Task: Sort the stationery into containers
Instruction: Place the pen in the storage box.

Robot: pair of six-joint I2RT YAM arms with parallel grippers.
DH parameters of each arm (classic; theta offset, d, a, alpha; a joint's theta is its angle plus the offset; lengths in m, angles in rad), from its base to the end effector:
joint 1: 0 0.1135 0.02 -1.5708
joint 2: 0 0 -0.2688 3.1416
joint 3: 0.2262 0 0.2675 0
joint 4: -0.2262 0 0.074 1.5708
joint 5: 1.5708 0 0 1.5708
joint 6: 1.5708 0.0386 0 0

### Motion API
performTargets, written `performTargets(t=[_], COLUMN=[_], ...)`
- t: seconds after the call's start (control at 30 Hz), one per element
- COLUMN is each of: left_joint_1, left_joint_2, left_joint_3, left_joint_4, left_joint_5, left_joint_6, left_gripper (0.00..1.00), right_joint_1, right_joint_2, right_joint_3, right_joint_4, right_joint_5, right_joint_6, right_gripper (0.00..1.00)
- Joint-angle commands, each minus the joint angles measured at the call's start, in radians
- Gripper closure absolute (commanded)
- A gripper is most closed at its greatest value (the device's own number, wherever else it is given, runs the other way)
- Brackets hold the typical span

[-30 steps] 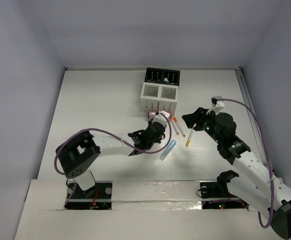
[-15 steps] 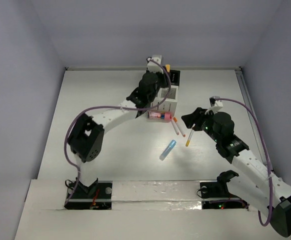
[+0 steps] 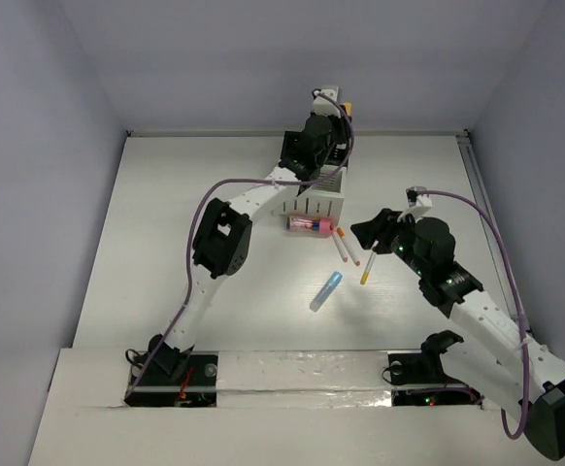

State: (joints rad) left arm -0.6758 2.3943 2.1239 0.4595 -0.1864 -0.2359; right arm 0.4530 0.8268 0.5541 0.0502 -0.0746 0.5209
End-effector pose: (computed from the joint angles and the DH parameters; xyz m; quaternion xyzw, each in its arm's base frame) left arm 0.4682 -0.3662 0.3054 0.0684 0.6348 -0.2846 0.7151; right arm 0.1920 0.0966 0.2740 0.0032 0.7810 0.3176 0.5377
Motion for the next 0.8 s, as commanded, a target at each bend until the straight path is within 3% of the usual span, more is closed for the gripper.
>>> performTargets(t=[0.0, 0.2, 0.53, 0.77], left_joint_1=[0.019, 0.039, 0.071, 0.071], left_joint_2=[0.012, 0.075, 0.082, 0.108], left_joint_3=[0.122, 0.162, 0.059, 0.042], left_joint_4=[0.044, 0.050, 0.125, 0.172], left_joint_5=[0.025, 0.028, 0.096, 0.117], left_joint_6=[-0.019, -0.029, -0.088, -0.086], left_gripper=[1.00, 1.00, 1.00, 0.91], right_joint_1=[0.004, 0.004, 0.004, 0.004], right_joint_2=[-0.014, -0.018, -0.046, -0.038], right_joint_3=[-0.006, -0.010, -0.031, -0.033], right_joint_4=[0.068, 0.074, 0.100, 0.106], right_joint_5=[-0.017, -0.024, -0.011, -0.024], right_joint_6=[0.002, 0.008, 0.016, 0.018], right_gripper=[0.45, 0.45, 0.46, 0.46])
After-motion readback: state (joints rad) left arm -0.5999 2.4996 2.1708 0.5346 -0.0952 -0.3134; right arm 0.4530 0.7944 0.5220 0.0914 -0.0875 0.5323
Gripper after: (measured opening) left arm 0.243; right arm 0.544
